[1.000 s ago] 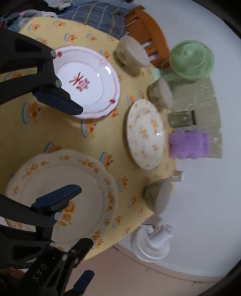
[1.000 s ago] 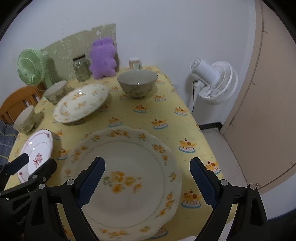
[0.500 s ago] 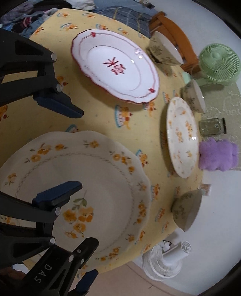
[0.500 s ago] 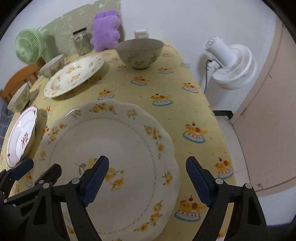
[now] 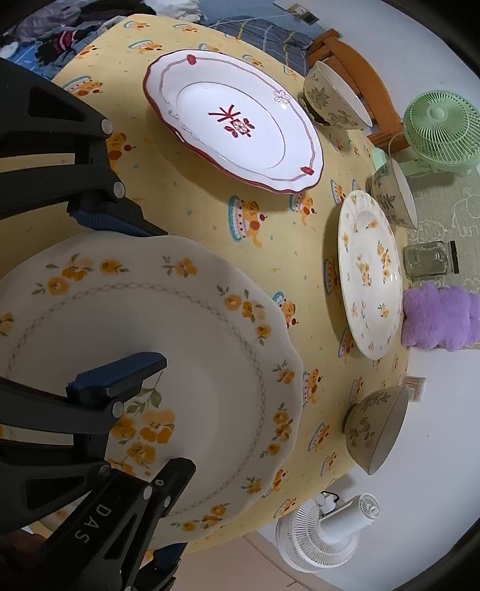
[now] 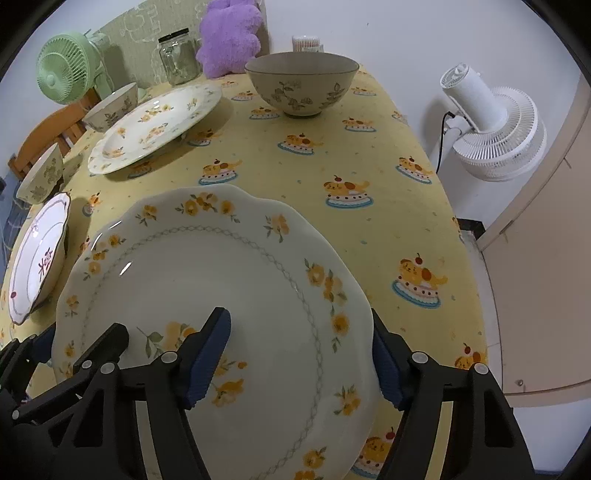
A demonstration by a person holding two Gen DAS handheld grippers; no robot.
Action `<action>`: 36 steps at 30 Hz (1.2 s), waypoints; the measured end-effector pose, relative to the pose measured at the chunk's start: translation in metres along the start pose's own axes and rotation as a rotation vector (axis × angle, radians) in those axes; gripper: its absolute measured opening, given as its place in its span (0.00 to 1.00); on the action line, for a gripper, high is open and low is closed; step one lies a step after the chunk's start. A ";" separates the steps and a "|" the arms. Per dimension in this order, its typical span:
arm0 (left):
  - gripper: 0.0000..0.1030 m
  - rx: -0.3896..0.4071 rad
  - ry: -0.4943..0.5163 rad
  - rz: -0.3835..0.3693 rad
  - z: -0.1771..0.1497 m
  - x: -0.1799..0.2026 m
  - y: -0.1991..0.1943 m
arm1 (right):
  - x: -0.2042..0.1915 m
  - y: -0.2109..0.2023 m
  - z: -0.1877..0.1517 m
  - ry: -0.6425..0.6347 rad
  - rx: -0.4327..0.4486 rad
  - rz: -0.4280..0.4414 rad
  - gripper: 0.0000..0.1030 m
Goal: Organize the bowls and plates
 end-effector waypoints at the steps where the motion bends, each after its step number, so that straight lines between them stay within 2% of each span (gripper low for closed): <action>1: 0.60 -0.001 0.004 0.001 0.001 0.000 0.000 | 0.000 0.001 0.001 -0.002 -0.003 -0.003 0.72; 8: 0.60 -0.005 0.030 0.024 0.012 -0.002 0.003 | -0.005 0.002 0.007 0.009 -0.028 -0.016 0.71; 28: 0.60 -0.008 0.081 0.015 0.043 -0.027 0.019 | -0.032 0.010 0.031 0.065 -0.033 -0.046 0.70; 36: 0.60 -0.008 0.053 0.002 0.041 -0.028 0.022 | -0.029 0.015 0.029 0.072 -0.034 -0.042 0.70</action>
Point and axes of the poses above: each gripper's, at about its wrist camera, not at the fingertips, and y roughly the way its jaws point, x to its right, z to its top, the point moved 3 cm from there along y, roughly the way its jaws point, and after that the axes turned 2 degrees about -z, right-handed, at the moved point
